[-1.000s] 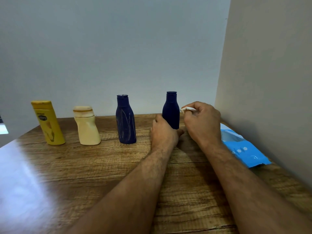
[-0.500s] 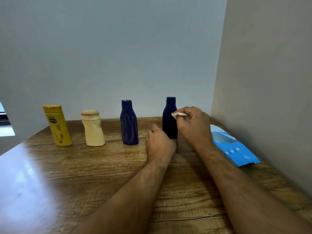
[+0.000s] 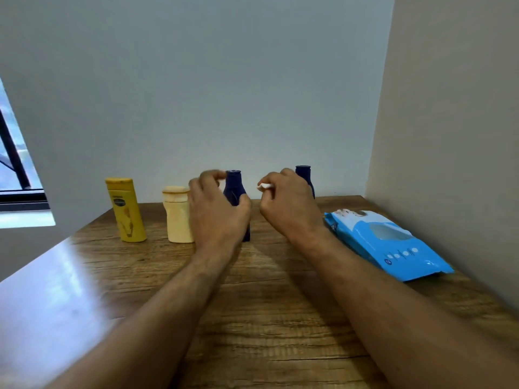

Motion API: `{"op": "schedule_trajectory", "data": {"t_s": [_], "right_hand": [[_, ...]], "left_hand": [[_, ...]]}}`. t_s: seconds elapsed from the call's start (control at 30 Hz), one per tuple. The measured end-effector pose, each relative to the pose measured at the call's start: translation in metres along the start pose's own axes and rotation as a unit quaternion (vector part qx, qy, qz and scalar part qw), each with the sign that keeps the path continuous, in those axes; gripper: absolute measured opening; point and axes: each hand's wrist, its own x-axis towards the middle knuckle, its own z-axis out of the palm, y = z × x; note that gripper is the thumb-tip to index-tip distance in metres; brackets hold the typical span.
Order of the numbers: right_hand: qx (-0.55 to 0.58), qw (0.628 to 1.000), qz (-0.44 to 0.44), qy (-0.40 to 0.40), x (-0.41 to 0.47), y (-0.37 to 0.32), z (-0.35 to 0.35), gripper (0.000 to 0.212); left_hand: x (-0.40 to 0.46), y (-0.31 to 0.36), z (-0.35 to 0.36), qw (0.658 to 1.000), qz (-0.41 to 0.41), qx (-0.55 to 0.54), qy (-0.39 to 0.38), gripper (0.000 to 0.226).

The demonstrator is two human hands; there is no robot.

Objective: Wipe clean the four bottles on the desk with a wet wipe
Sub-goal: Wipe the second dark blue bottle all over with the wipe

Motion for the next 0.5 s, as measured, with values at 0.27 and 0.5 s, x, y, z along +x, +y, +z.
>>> {"op": "schedule_trajectory", "data": {"t_s": [0.27,0.5], "right_hand": [[-0.061,0.997,-0.004,-0.044,-0.015,0.013,0.026,0.02],[-0.065,0.994,0.048,-0.076,-0.01,0.019,0.03,0.019]], "left_hand": [[0.0,-0.011,0.027,0.999,0.045,-0.021,0.006,0.089],[0.001,-0.024,0.039,0.992,-0.064,-0.078,-0.072,0.104]]}}
